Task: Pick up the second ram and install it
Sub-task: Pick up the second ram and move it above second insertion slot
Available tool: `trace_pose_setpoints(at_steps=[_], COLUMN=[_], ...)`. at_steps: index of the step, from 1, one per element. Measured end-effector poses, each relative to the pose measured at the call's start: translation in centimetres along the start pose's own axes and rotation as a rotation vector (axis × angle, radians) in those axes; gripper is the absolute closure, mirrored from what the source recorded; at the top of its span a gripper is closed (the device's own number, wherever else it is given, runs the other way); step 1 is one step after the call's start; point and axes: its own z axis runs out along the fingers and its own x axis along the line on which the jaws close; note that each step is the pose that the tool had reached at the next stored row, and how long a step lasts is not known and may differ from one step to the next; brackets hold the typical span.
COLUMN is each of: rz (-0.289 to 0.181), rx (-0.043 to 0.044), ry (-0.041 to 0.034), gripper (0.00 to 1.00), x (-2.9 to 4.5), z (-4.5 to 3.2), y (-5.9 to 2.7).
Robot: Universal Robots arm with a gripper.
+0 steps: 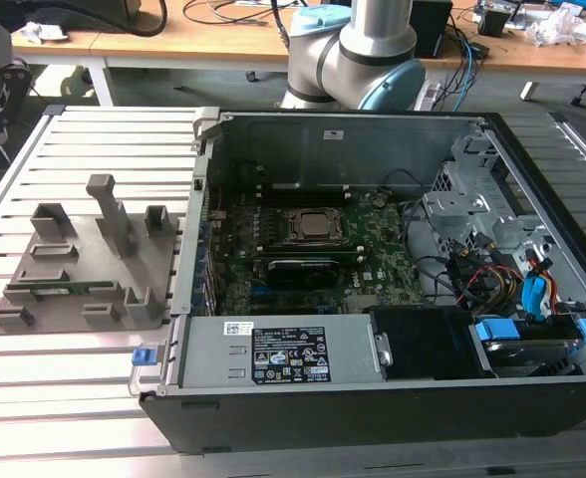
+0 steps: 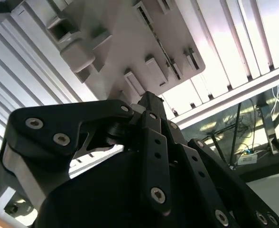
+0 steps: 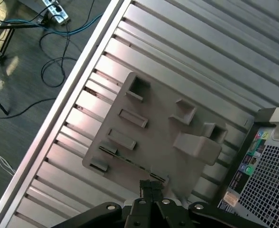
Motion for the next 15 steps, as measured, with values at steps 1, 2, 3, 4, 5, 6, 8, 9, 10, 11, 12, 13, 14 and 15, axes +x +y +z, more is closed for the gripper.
trace_pose_setpoints(at_steps=[1,2,3,4,5,6,8,9,10,11,12,13,14,15], rz=[-0.015,-0.027,-0.044,-0.061,-0.09,-0.11,-0.148,-0.17,-0.201,-0.224,-0.24,-0.27,-0.286,-0.308], rx=[-0.0004,-0.0007,-0.0012,-0.0015,-0.0023,-0.0028,-0.0038,-0.0043,-0.0051,-0.0057,-0.0061,-0.0069,-0.0073,-0.0078], ry=[0.0003,0.0006,0.0009,0.0013,0.0019,0.0022,0.003,0.0035,0.004,0.0045,0.0049,0.0054,0.0058,0.0062], gripper=[0.89,0.89,0.89,0.89,0.89,0.89,0.89,0.89,0.89,0.89,0.89,0.89,0.89,0.89], x=[0.0,0.0,0.0,0.0,0.0,0.0,0.0,0.0,0.0,0.0,0.0,0.0,0.0,0.0], z=[0.0,0.0,0.0,0.0,0.0,0.0,0.0,0.0,0.0,0.0,0.0,0.0,0.0,0.0], y=[0.0,0.0,0.0,0.0,0.0,0.0,0.0,0.0,0.0,0.0,0.0,0.0,0.0,0.0])
